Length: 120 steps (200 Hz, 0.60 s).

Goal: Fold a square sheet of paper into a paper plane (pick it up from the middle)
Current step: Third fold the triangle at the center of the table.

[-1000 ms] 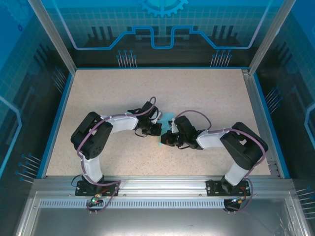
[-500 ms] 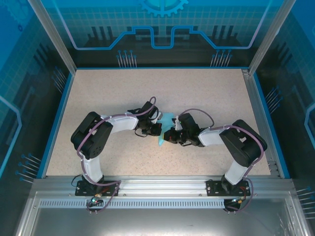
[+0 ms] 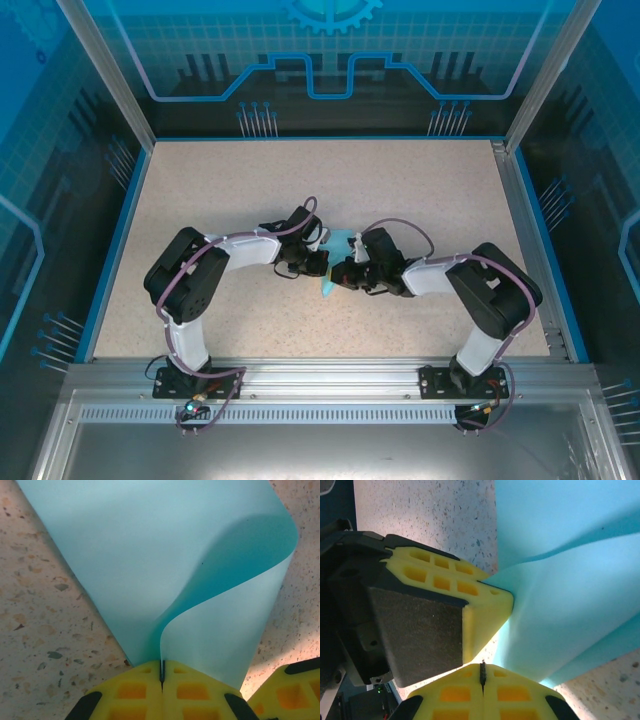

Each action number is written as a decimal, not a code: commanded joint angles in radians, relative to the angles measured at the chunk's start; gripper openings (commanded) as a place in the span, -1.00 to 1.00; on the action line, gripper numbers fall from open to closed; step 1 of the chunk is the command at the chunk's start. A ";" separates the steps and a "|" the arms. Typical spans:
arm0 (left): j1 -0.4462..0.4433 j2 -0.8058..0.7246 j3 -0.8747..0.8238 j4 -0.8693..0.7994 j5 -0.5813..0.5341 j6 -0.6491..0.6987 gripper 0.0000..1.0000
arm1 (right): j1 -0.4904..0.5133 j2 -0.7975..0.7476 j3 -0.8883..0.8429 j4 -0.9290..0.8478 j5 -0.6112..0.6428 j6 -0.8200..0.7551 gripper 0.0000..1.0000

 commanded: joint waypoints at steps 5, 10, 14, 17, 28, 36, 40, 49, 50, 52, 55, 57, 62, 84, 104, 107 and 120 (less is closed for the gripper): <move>0.003 0.047 0.005 -0.054 -0.014 0.026 -0.94 | -0.008 0.048 0.013 0.003 0.004 -0.017 -0.91; 0.004 0.048 0.004 -0.054 -0.015 0.028 -0.94 | -0.010 0.056 0.009 0.003 0.009 -0.018 -0.90; 0.003 0.046 0.005 -0.056 -0.016 0.028 -0.95 | -0.008 0.061 0.006 0.004 0.013 -0.018 -0.91; 0.004 0.046 0.005 -0.055 -0.016 0.028 -0.94 | -0.008 0.064 0.004 0.006 0.014 -0.017 -0.91; 0.003 0.046 0.002 -0.056 -0.018 0.030 -0.94 | -0.009 0.078 -0.003 0.010 0.017 -0.018 -0.91; 0.002 0.046 0.001 -0.055 -0.018 0.029 -0.94 | -0.009 0.089 -0.009 0.020 0.019 -0.015 -0.91; 0.003 0.048 0.002 -0.055 -0.019 0.029 -0.94 | -0.010 0.092 -0.012 0.024 0.019 -0.012 -0.92; 0.004 0.049 0.002 -0.055 -0.017 0.029 -0.94 | -0.010 0.099 -0.015 0.036 0.017 -0.005 -0.92; 0.003 0.049 0.002 -0.055 -0.017 0.029 -0.95 | -0.010 0.099 -0.017 0.036 0.016 -0.005 -0.92; 0.003 0.050 0.002 -0.056 -0.018 0.029 -0.95 | -0.010 0.099 -0.018 0.037 0.015 -0.004 -0.92; 0.004 0.049 0.001 -0.056 -0.018 0.029 -0.94 | -0.010 0.097 -0.018 0.038 0.013 -0.002 -0.92; 0.003 0.049 0.002 -0.055 -0.018 0.029 -0.95 | -0.011 0.097 -0.019 0.039 0.012 -0.001 -0.92; 0.003 0.048 0.002 -0.055 -0.017 0.030 -0.94 | -0.012 0.090 -0.018 0.040 0.010 0.002 -0.92; 0.003 0.049 0.004 -0.058 -0.019 0.032 -0.94 | -0.013 0.028 -0.014 0.006 0.011 -0.006 -0.91; 0.004 0.051 0.006 -0.059 -0.018 0.032 -0.94 | -0.027 -0.037 0.002 -0.054 0.022 -0.041 -0.88; 0.004 0.051 0.008 -0.058 -0.018 0.032 -0.94 | -0.032 -0.043 0.004 -0.061 0.021 -0.045 -0.87; 0.004 0.052 0.009 -0.059 -0.018 0.032 -0.94 | -0.049 -0.057 0.011 -0.073 0.009 -0.063 -0.87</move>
